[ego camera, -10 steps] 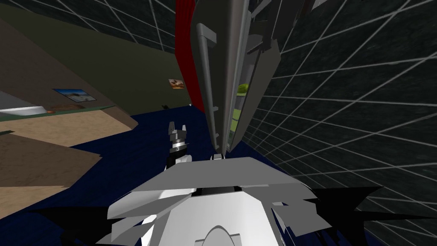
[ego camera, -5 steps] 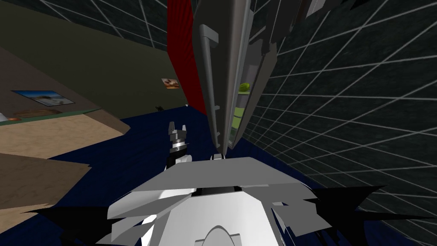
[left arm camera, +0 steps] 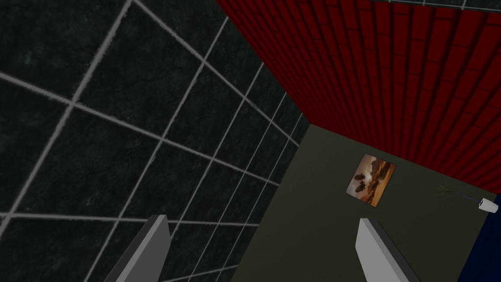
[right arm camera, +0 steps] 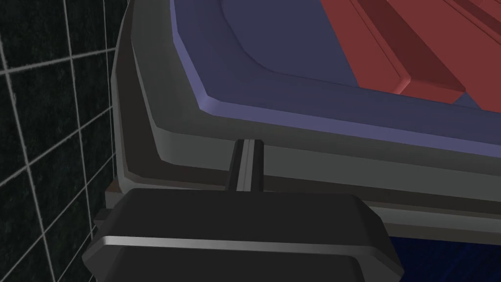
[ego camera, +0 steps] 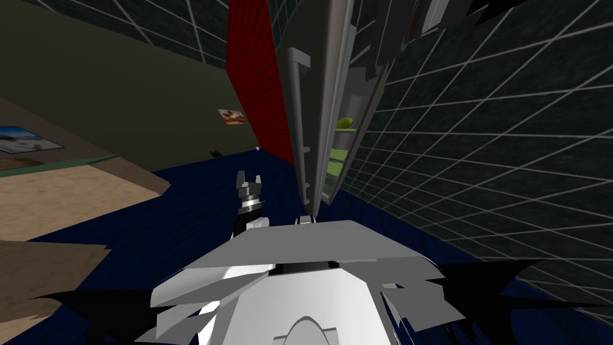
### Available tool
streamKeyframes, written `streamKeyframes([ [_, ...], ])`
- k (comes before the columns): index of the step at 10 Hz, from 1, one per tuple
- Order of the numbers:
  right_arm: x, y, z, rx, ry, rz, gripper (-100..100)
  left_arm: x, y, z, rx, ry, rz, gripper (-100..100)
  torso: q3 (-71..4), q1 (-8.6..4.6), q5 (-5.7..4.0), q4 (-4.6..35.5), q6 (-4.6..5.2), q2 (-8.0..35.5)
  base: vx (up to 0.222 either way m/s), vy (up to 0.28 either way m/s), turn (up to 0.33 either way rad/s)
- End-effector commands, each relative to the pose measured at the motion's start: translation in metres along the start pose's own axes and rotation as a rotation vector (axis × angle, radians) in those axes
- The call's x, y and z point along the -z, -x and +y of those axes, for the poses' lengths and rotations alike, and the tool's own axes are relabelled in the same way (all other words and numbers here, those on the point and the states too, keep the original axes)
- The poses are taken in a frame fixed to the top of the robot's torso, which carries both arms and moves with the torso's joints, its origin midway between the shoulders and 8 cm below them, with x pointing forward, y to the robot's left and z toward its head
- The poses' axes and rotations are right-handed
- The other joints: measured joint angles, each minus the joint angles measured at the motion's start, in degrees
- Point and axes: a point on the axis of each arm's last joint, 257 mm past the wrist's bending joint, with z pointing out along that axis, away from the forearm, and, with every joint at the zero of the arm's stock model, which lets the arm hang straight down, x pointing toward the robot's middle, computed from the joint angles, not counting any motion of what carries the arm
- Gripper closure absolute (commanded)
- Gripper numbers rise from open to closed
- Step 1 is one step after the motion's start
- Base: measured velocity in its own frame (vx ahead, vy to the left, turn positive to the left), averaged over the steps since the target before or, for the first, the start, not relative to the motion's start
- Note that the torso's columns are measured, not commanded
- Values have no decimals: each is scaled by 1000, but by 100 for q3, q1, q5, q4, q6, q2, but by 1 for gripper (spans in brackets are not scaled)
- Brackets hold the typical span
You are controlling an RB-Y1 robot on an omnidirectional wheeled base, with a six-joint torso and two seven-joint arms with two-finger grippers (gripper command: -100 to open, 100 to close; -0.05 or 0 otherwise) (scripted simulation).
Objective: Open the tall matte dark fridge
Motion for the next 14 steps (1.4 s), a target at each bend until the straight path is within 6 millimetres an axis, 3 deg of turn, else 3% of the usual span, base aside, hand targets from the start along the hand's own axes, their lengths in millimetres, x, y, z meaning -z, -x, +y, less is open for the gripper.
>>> streamKeyframes([
  [1,-2,-10,-2,-1,-4,30,100,0,0,0,0,0,0,0,7,1,-1,1,-1,6,-82,255,-76],
  [3,-4,-12,2,-3,6,33,100,0,0,0,0,0,0,0,9,-41,-17,5,4,13,-91,136,-65],
  [4,-1,-25,3,-30,-4,54,-100,0,0,0,0,0,0,0,16,-79,-33,8,13,13,-19,174,-31],
  [6,1,-35,4,-52,-13,71,-100,0,0,0,0,0,0,0,31,-20,-16,15,17,31,22,236,-50],
  [14,16,-90,12,-167,-63,165,-100,0,0,0,0,0,0,0,65,-44,-29,31,28,74,2,232,-33],
])
